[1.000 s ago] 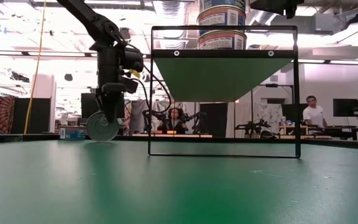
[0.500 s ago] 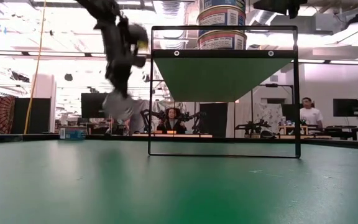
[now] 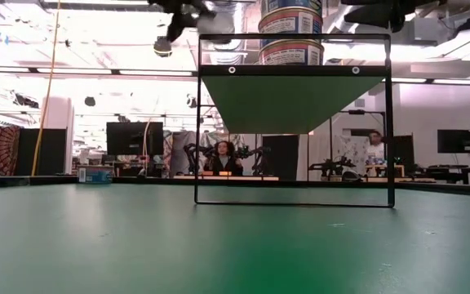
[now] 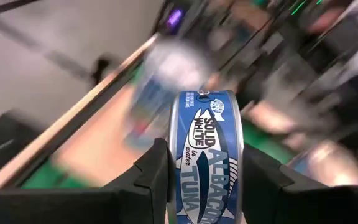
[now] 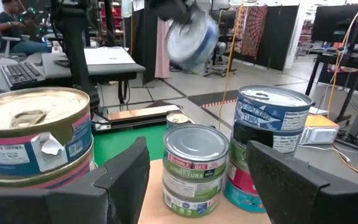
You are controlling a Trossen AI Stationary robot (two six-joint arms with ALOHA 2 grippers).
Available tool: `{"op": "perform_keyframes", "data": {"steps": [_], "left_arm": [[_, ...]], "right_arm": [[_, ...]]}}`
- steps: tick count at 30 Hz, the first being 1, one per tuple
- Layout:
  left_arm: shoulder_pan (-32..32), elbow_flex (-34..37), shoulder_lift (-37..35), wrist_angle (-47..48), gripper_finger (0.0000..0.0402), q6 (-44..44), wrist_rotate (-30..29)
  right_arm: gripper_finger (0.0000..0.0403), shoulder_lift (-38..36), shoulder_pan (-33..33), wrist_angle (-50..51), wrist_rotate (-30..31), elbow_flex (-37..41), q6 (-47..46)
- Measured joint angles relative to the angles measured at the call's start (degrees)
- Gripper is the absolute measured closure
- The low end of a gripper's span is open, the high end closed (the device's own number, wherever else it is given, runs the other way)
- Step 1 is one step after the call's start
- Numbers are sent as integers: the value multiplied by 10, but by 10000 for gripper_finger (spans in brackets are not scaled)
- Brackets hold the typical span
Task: Stack canned seafood by type on shelf
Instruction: Stack the blue tuna can on top of the blue tuna can on the shelf
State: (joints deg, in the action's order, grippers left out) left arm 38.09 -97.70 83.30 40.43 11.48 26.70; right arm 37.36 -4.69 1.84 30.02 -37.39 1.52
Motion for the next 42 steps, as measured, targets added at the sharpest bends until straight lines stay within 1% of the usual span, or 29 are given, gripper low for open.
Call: {"op": "perform_keyframes", "data": {"steps": [2,5,9,12,16,21,26,29,33,42], "left_arm": [[0,1,5,-75,269,63,34],[-11,1,20,-180,269,146,60],[-19,1,42,-257,269,216,62],[-28,1,64,-283,269,262,61],[-39,1,92,-313,255,274,60],[-37,1,113,-356,264,284,57],[-35,0,129,-403,258,301,39],[-39,0,146,-414,253,307,30],[-44,1,172,-423,258,316,28],[-44,0,173,-434,253,328,24]], "right_arm": [[109,0,0,-5,0,1,0],[109,0,0,-6,0,1,0],[109,0,0,-6,0,1,0],[109,0,0,-6,0,1,0],[109,0,0,-6,0,1,0],[109,0,0,-6,0,1,0],[109,0,0,-12,0,1,2],[109,0,0,-14,0,0,3],[109,0,0,-15,0,0,3],[109,0,0,-15,0,0,5]]}}
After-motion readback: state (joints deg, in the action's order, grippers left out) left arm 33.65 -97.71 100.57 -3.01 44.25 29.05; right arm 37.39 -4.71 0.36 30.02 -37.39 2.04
